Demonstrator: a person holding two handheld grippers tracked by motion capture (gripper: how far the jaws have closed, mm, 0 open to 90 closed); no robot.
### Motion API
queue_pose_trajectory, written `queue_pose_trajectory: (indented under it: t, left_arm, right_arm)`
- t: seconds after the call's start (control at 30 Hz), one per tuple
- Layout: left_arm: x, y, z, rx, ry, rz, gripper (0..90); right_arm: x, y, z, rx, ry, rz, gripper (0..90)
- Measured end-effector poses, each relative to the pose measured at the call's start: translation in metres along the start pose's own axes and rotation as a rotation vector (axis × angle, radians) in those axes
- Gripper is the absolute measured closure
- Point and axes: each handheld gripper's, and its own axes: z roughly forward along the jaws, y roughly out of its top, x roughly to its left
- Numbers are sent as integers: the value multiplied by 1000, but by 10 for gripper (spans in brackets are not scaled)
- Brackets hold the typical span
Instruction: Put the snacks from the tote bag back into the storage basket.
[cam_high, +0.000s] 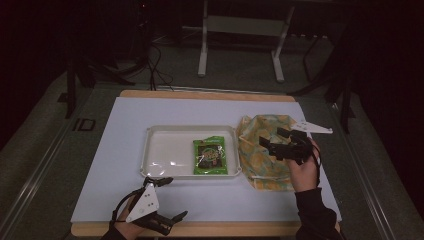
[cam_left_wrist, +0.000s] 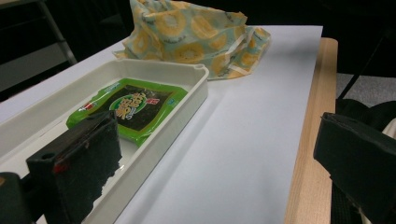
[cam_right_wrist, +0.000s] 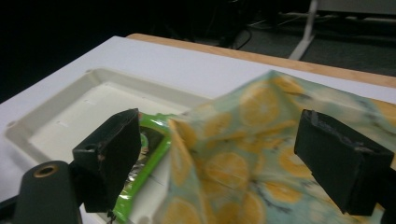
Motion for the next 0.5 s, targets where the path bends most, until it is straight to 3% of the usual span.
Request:
queue_pose_trajectory:
  t: [0.23,0.5]
  left_arm:
    - [0,0,1,1,0,-2,13]
    - [0,0,1,3,-2,-1,13]
  right_arm:
    - [-18,-14,-14,-13,-54,32,146]
    - [-27,-30,-23,-13,-98,34,146]
